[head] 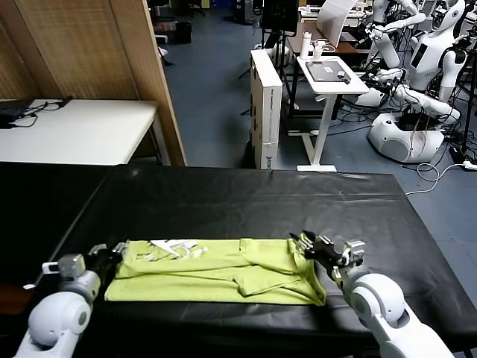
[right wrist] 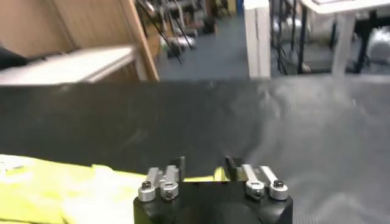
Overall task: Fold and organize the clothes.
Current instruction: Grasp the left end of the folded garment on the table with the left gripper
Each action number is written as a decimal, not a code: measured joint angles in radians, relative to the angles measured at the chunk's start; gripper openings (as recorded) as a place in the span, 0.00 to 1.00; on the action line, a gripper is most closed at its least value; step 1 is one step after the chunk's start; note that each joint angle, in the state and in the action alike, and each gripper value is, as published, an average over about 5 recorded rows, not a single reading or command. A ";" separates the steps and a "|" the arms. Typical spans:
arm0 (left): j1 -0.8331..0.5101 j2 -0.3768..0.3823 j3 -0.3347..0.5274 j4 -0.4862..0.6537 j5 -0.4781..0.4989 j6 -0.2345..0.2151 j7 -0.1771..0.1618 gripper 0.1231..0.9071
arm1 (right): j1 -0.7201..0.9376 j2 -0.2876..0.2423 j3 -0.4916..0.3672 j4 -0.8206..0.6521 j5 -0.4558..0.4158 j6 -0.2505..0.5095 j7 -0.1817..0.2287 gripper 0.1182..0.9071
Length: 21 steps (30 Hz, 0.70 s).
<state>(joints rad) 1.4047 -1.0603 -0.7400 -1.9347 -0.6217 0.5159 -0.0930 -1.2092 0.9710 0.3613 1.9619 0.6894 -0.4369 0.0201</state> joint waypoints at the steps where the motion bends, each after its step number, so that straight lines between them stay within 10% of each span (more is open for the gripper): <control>1: 0.007 0.009 -0.009 -0.005 -0.023 0.012 0.000 0.63 | -0.005 -0.005 0.006 0.007 -0.002 0.012 -0.004 0.91; 7: 0.070 0.069 -0.087 -0.045 -0.214 0.114 0.055 0.98 | -0.065 -0.038 0.060 0.067 -0.009 0.102 -0.034 1.00; 14: 0.163 0.109 -0.191 -0.037 -0.378 0.185 0.173 1.00 | -0.170 -0.052 0.148 0.123 -0.004 0.154 -0.049 1.00; 21: 0.180 0.105 -0.220 -0.009 -0.427 0.193 0.208 1.00 | -0.213 -0.049 0.183 0.143 -0.006 0.156 -0.049 1.00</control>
<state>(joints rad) 1.5845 -0.9550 -0.9603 -1.9436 -1.0486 0.7086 0.1147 -1.4225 0.9216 0.5439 2.1052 0.6834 -0.2808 -0.0288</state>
